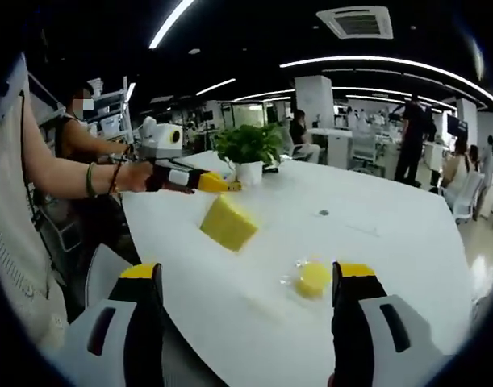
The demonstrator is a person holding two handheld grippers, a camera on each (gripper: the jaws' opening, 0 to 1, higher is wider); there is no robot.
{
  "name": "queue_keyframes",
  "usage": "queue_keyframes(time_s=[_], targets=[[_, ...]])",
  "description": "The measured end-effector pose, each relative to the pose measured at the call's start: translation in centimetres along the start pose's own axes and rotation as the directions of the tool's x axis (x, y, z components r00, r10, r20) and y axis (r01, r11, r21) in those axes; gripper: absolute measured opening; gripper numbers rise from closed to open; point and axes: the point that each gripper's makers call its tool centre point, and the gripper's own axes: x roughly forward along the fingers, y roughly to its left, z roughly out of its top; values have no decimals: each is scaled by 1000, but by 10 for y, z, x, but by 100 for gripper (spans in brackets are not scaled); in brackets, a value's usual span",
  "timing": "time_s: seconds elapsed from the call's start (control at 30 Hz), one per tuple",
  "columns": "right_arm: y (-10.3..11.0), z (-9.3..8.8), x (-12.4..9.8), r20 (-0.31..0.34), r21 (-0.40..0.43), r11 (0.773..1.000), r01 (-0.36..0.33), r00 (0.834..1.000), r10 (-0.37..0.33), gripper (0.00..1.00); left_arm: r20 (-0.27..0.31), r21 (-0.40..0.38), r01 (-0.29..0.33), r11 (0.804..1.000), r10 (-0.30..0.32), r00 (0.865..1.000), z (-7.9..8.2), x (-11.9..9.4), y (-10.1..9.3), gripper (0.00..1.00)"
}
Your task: Compare the silicone blocks by pressing each to a similar depth, holding the contact briefly, and releasing to observe deformation and rebound differences across the visible hardness samples.
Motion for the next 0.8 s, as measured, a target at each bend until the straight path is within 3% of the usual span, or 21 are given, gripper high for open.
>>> queue_keyframes(time_s=[0.4, 0.67, 0.8], targets=[[-9, 18, 43, -68, -126, 982, -138, 989, 131, 83, -50, 36, 33, 999, -31, 998, 9, 0, -6, 0], [-1, 9, 74, -189, -211, 940, -266, 955, 228, 82, -95, 67, 75, 995, -69, 993, 10, 0, -3, 0], [6, 10, 90, -219, -230, 918, -322, 937, 273, 81, -120, 84, 105, 991, -94, 988, 12, 2, -3, 0]])
